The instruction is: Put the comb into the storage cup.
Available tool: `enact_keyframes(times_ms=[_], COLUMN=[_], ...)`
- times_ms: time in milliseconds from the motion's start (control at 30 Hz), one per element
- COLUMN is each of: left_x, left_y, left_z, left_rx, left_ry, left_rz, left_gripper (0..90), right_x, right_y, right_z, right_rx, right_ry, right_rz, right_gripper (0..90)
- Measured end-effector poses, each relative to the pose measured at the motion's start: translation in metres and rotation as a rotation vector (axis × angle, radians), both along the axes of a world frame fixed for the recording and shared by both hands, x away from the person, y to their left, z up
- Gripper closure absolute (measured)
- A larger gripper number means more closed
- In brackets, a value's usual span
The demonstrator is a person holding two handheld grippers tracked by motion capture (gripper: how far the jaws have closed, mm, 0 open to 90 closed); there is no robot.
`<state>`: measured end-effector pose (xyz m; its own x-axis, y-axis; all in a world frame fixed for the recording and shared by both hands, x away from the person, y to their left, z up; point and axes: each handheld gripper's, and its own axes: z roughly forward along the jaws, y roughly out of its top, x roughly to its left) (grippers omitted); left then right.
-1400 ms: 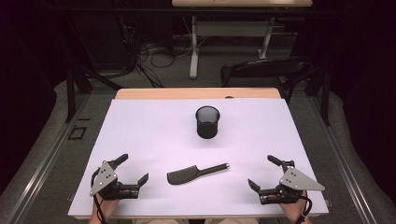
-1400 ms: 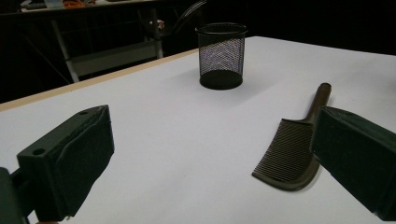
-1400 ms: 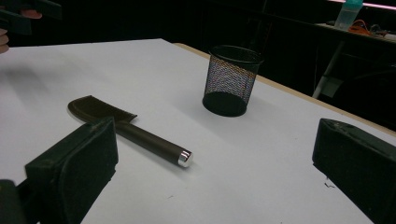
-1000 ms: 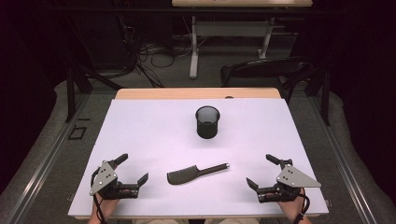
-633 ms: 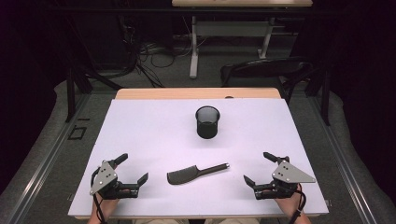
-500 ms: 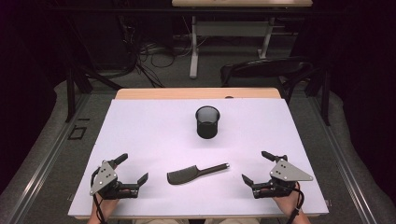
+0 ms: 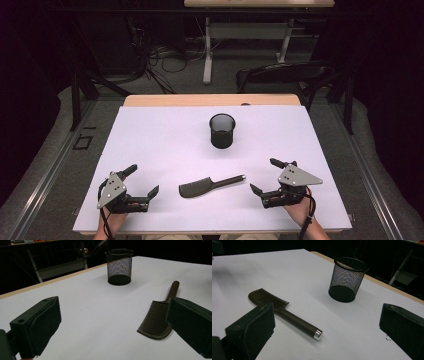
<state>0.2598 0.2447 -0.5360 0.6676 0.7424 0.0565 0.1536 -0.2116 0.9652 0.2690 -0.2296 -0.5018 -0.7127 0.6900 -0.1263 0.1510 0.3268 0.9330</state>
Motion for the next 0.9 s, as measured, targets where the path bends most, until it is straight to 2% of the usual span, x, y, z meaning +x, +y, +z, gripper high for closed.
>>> enact_keyframes(times_ms=[433,900], left_x=[0.0,0.001], left_y=[0.0,-0.002], left_z=[0.0,0.001], left_rx=[0.008,0.009], left_ry=[0.0,-0.001], left_rz=[-0.004,-0.009], left_gripper=[0.0,0.0], right_x=[0.017,0.034], right_y=[0.019,0.034], right_z=[0.002,0.001], right_rx=[-0.01,-0.021], right_ry=[0.033,0.074], right_rz=[0.037,0.038], right_gripper=[0.0,0.0])
